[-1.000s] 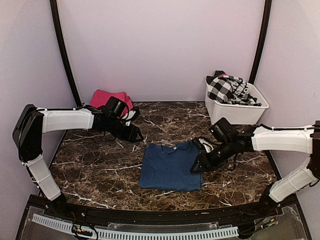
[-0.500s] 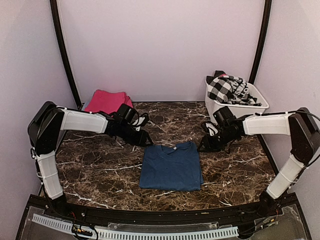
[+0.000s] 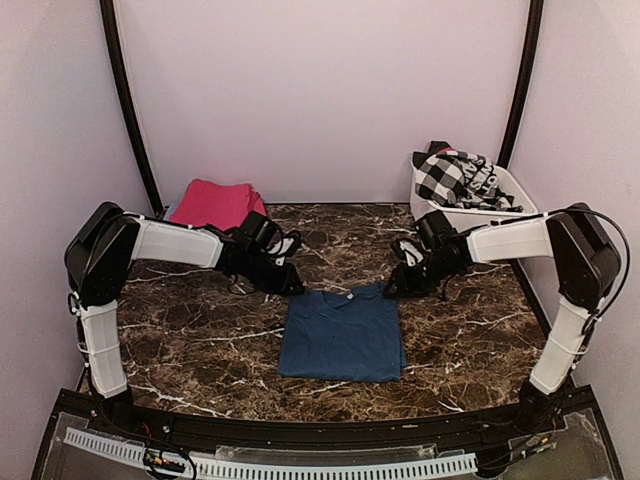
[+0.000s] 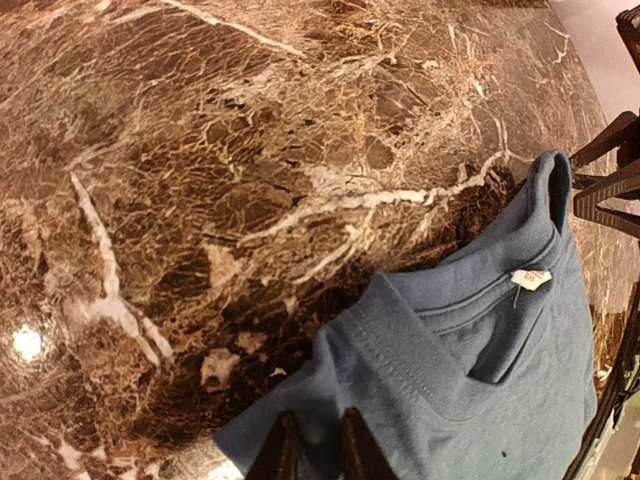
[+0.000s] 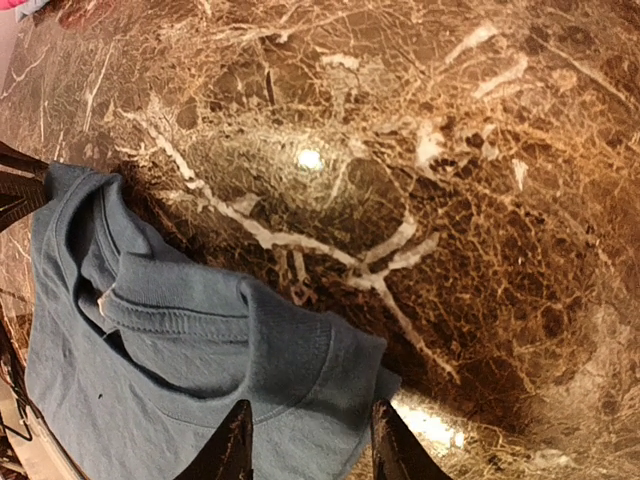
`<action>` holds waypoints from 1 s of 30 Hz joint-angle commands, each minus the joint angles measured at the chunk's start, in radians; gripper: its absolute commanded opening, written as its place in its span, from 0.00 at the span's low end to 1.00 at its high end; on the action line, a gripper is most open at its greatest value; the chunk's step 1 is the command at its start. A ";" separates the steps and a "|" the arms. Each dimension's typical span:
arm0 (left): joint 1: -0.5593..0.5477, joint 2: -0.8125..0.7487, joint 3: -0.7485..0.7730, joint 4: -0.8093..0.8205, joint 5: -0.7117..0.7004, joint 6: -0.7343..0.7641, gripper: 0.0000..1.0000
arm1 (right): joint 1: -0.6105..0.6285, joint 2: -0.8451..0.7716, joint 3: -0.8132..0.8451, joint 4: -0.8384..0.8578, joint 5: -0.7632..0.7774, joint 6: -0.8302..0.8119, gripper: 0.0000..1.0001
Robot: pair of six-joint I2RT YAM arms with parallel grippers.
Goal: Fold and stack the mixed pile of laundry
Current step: Adjust the square-folded T-shirt at the center of the board.
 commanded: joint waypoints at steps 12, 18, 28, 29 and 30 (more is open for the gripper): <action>0.011 -0.122 -0.096 0.046 -0.099 -0.029 0.00 | -0.024 0.046 0.055 0.029 0.005 -0.031 0.00; 0.017 -0.167 -0.168 0.114 -0.145 -0.045 0.00 | -0.027 0.018 0.060 0.023 0.080 -0.021 0.00; 0.031 -0.250 -0.264 0.147 -0.181 -0.142 0.40 | 0.060 -0.107 0.158 -0.112 0.093 -0.020 0.23; 0.035 -0.294 -0.309 0.153 -0.186 -0.170 0.41 | 0.090 -0.128 0.167 -0.133 0.087 -0.001 0.24; 0.042 -0.318 -0.331 0.163 -0.182 -0.183 0.41 | 0.122 -0.141 0.175 -0.143 0.061 0.018 0.25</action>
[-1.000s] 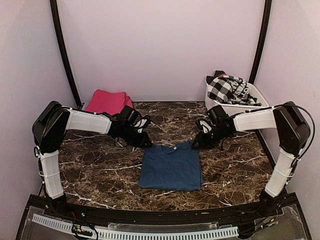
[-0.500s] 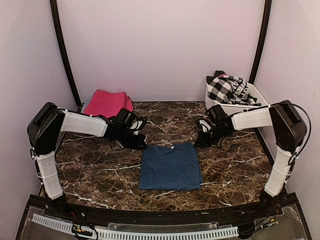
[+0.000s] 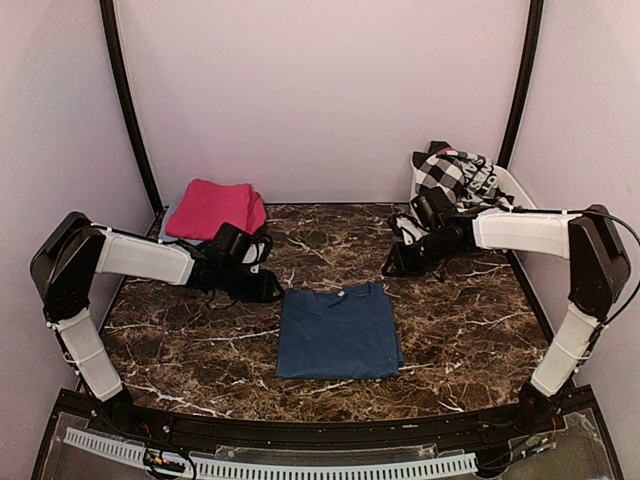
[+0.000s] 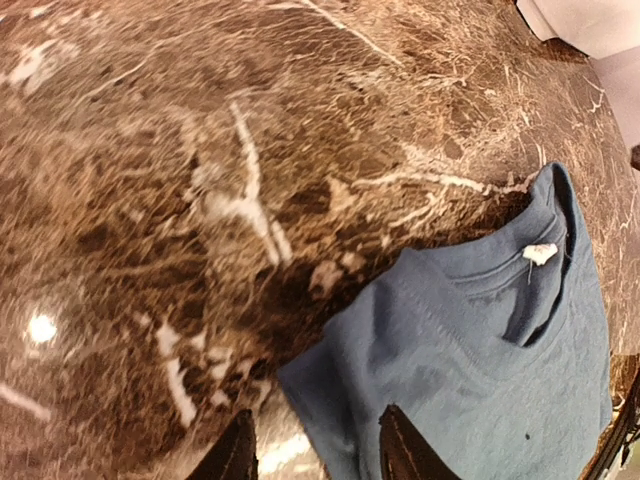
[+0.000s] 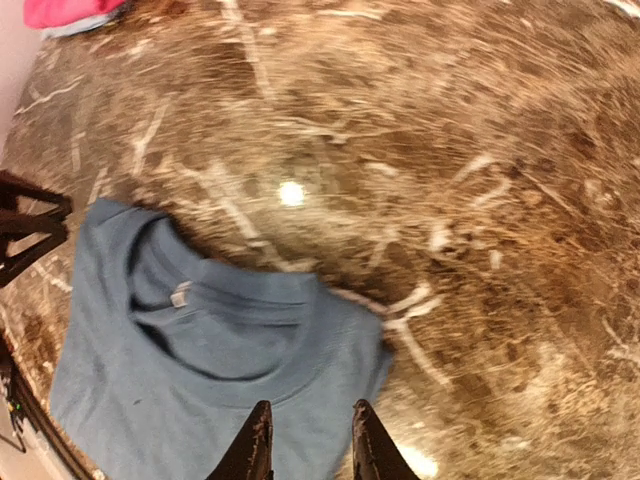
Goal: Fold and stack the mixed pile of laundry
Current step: Adjust the square-folded T-shirt at the center of the board.
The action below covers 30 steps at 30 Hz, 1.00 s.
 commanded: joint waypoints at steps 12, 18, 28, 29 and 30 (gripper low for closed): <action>0.026 -0.350 -0.442 0.151 0.087 -0.344 0.36 | 0.503 0.141 0.352 -0.259 0.005 0.226 0.37; 0.026 -0.420 -0.500 0.160 0.072 -0.428 0.35 | 0.613 0.303 0.559 -0.397 0.082 0.261 0.37; 0.026 -0.463 -0.527 0.145 0.076 -0.416 0.35 | 0.686 0.507 0.820 -0.589 0.169 0.268 0.38; 0.026 -0.466 -0.531 0.147 0.078 -0.415 0.35 | 0.688 0.519 0.830 -0.596 0.173 0.268 0.38; 0.025 -0.472 -0.532 0.149 0.078 -0.415 0.36 | 0.689 0.532 0.841 -0.604 0.176 0.266 0.37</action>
